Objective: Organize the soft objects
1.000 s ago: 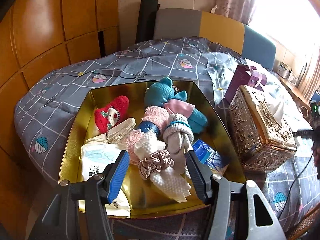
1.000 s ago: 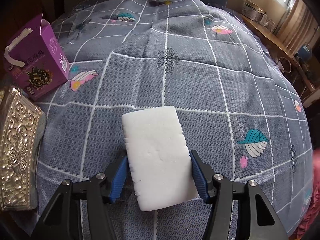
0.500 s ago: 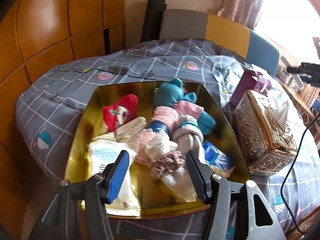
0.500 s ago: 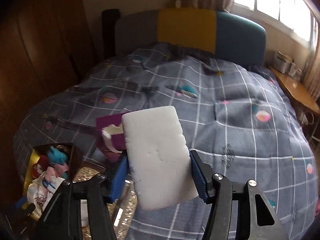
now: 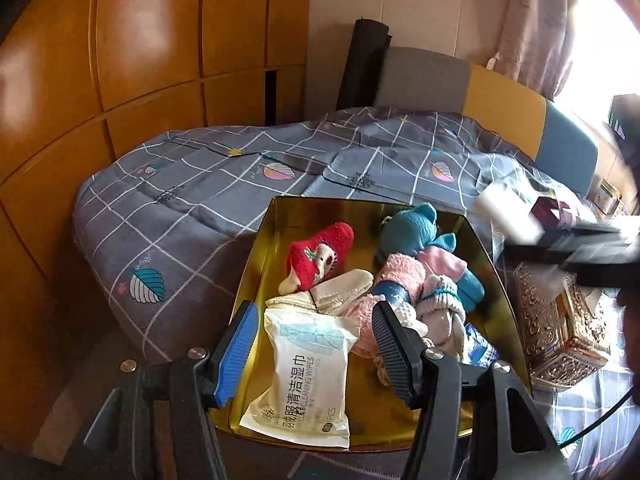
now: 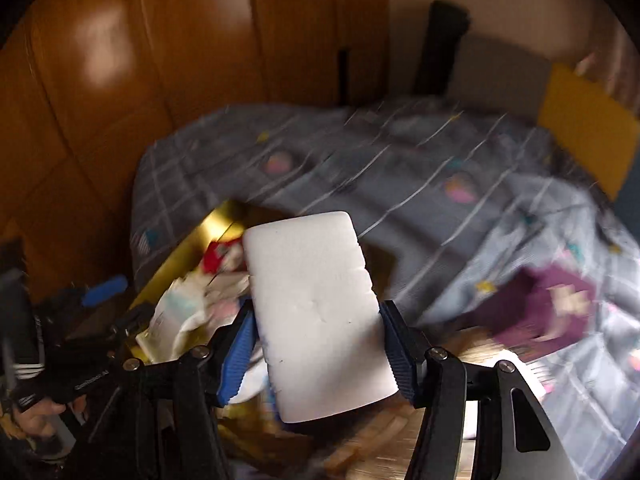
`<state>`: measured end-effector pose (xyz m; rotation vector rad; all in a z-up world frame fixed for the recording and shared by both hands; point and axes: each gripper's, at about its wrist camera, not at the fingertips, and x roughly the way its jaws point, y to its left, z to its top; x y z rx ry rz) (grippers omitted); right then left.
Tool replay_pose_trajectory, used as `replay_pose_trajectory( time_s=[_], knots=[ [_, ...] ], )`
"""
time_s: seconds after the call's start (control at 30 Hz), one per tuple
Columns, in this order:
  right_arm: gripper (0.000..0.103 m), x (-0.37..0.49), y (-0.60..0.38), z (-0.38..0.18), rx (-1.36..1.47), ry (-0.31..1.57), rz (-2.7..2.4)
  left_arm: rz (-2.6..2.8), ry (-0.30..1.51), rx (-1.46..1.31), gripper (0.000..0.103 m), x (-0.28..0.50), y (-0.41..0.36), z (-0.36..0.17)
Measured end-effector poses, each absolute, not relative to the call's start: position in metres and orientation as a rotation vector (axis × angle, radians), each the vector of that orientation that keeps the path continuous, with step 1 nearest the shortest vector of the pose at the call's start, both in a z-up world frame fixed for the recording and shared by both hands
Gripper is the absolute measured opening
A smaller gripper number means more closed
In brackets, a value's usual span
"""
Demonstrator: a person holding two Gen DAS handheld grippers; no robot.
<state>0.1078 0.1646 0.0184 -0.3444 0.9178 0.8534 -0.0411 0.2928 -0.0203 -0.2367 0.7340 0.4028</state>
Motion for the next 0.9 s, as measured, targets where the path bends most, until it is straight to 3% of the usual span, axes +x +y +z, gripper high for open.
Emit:
replay_pose_trajectory(
  time_s=[0.33, 0.4, 0.6, 0.9],
  knots=[
    [0.063, 0.098, 0.211, -0.066, -0.433, 1.005, 0.786, 0.398, 0.729, -0.233, 0.06, -0.042, 0.287, -0.018],
    [0.07, 0.097, 0.211, -0.071, -0.43, 1.007, 0.778, 0.404, 0.728, -0.231, 0.06, -0.042, 0.286, -0.018],
    [0.094, 0.088, 0.191, -0.054, -0.361, 0.93, 0.755, 0.41, 0.711, -0.236, 0.06, -0.045, 0.283, -0.015],
    [0.103, 0.044, 0.13, -0.011, -0.272, 0.694, 0.535, 0.415, 0.661, -0.221, 0.065, -0.049, 0.262, -0.002]
  ],
)
